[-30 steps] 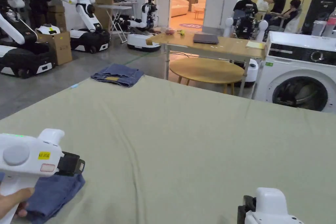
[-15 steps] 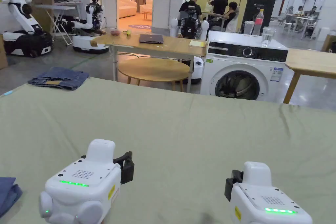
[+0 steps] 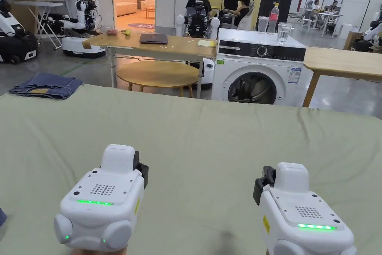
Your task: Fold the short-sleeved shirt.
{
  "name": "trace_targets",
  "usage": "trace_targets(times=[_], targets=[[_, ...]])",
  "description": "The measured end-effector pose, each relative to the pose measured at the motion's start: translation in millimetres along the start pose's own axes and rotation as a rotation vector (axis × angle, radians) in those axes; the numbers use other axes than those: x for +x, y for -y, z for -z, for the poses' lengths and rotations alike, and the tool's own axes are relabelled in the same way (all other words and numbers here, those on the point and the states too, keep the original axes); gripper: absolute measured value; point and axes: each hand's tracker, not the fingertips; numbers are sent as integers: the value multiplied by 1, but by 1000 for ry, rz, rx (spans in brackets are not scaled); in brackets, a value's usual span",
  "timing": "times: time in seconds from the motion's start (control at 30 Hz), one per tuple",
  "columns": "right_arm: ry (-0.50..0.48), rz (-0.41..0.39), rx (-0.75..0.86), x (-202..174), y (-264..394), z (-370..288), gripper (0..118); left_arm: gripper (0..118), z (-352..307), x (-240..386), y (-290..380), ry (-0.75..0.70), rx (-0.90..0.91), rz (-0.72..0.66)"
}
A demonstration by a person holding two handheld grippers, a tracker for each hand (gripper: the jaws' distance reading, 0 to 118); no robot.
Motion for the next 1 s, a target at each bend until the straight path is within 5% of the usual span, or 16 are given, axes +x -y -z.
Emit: trace_targets(times=[0.73, 0.77, 0.8, 0.87, 0.9, 1.0], targets=[[14, 13, 22, 2, 2, -1, 0, 0, -3, -9, 1, -16, -5, -18], [17, 11, 24, 2, 2, -1, 0, 3, -3, -8, 0, -19, -2, -15], [29, 2, 26, 2, 2, -1, 1, 22, -3, -9, 0, -18, -5, -15], [39, -1, 23, 2, 1, 0, 29, 48, -2, -10, -1, -4, -3, -31], [37, 9, 21, 5, 2, 1, 56, 53, -3, -9, -1, -8, -2, -38], [68, 30, 27, 7, 2, 2, 72, 71, -4, -10, -1, -20, 29, -45]])
